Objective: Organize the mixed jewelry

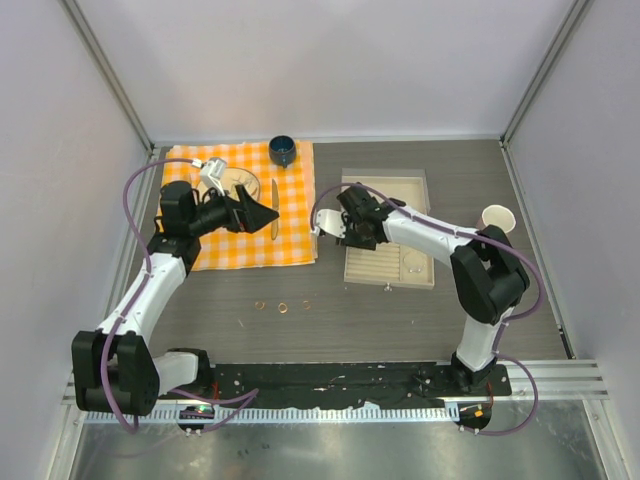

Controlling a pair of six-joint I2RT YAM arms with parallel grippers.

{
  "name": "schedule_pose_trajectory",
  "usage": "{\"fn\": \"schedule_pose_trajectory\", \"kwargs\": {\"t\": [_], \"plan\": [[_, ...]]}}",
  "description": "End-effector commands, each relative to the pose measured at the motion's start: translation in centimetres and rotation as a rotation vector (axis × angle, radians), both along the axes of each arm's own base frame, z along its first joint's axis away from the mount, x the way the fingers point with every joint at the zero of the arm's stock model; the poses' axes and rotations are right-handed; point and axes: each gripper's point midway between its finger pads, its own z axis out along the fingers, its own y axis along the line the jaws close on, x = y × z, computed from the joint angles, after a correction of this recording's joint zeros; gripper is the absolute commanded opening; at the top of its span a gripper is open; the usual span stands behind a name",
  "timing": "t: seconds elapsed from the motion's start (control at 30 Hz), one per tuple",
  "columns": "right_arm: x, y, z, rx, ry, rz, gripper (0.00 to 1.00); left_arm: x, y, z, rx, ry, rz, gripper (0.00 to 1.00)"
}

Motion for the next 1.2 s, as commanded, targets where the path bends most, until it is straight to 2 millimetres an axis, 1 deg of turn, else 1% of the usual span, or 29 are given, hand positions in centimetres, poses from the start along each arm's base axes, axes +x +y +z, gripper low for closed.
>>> {"fn": "schedule_pose_trajectory", "kwargs": {"t": [0.0,0.1,0.17,0.2,0.23,0.3,0.33,0.37,0.4,0.43,0.47,0.5,0.53,0.57,0.6,0.7,0.77,0.8,0.83,0.87,0.9,0.93,1.13,1.17], "plan": [[1.2,0.4,4.2,0.072,-0.088,-0.033,0.41,0.0,0.1,2.1,0.003,-0.072,-0.015,1.00],[1.0,0.5,4.9,0.098,-0.087,-0.048,0.41,-0.1,0.1,1.9,0.021,-0.073,-0.026,1.00],[0.7,0.6,5.3,0.133,-0.078,-0.068,0.42,-0.3,0.2,1.2,0.063,-0.076,-0.048,1.00],[0.4,1.0,6.0,0.163,-0.075,-0.069,0.45,-0.5,0.2,0.9,0.076,-0.069,-0.058,1.00],[0.1,1.1,6.3,0.184,-0.068,-0.079,0.47,-1.0,0.2,-0.1,0.112,-0.062,-0.093,1.00],[-0.3,1.5,7.5,0.248,-0.063,-0.117,0.47,-1.4,0.3,-0.9,0.153,-0.065,-0.133,1.00],[-0.6,1.9,8.1,0.280,-0.057,-0.120,0.47,-2.2,0.4,-2.3,0.177,-0.012,-0.153,1.00],[-0.7,2.1,8.7,0.306,-0.060,-0.129,0.47,-2.3,0.7,-2.8,0.234,-0.048,-0.184,1.00],[-0.8,2.2,9.2,0.335,-0.056,-0.166,0.47,-2.6,0.8,-3.2,0.257,-0.034,-0.196,1.00],[-1.4,3.0,10.0,0.392,-0.033,-0.148,0.47,-3.5,1.2,-4.6,0.300,0.006,-0.218,1.00],[-1.7,3.4,10.6,0.420,-0.023,-0.153,0.47,-3.7,1.6,-5.1,0.361,-0.032,-0.250,1.00],[-2.2,3.5,10.8,0.445,0.002,-0.179,0.47,-4.1,1.7,-5.7,0.394,-0.029,-0.270,1.00],[-2.7,3.9,11.2,0.468,0.024,-0.180,0.48,-5.1,1.9,-6.5,0.424,-0.002,-0.298,1.00],[-3.2,4.6,11.7,0.502,0.053,-0.167,0.48,-5.5,2.4,-7.4,0.465,0.005,-0.300,1.00],[-4.0,5.0,11.8,0.511,0.083,-0.162,0.48,-6.2,2.4,-8.1,0.503,0.000,-0.336,1.00],[-5.7,6.3,12.2,0.555,0.149,-0.156,0.48,-7.4,3.0,-10.0,0.605,-0.005,-0.382,1.00],[-6.5,6.7,12.0,0.557,0.161,-0.149,0.47,-8.6,3.4,-11.3,0.656,0.002,-0.416,0.99],[-6.7,6.8,12.0,0.551,0.151,-0.144,0.47,-8.8,3.6,-11.8,0.715,-0.023,-0.429,0.99],[-7.3,7.3,11.9,0.543,0.146,-0.126,0.47,-9.4,3.8,-12.8,0.745,-0.017,-0.446,0.99],[-7.7,7.3,11.3,0.530,0.149,-0.124,0.47,-9.5,4.1,-13.2,0.780,-0.019,-0.444,0.98],[-7.9,7.4,11.3,0.527,0.135,-0.120,0.46,-9.6,4.2,-13.6,0.830,-0.033,-0.446,0.98],[-8.5,7.8,10.9,0.521,0.144,-0.105,0.45,-9.9,4.6,-14.3,0.861,-0.026,-0.451,0.98],[-10.5,9.7,10.2,0.552,0.204,-0.056,0.38,-10.5,5.8,-15.4,0.938,-0.015,-0.450,0.96],[-11.0,10.4,10.1,0.560,0.208,-0.041,0.38,-10.6,6.0,-15.5,0.949,-0.023,-0.457,0.96]]}}
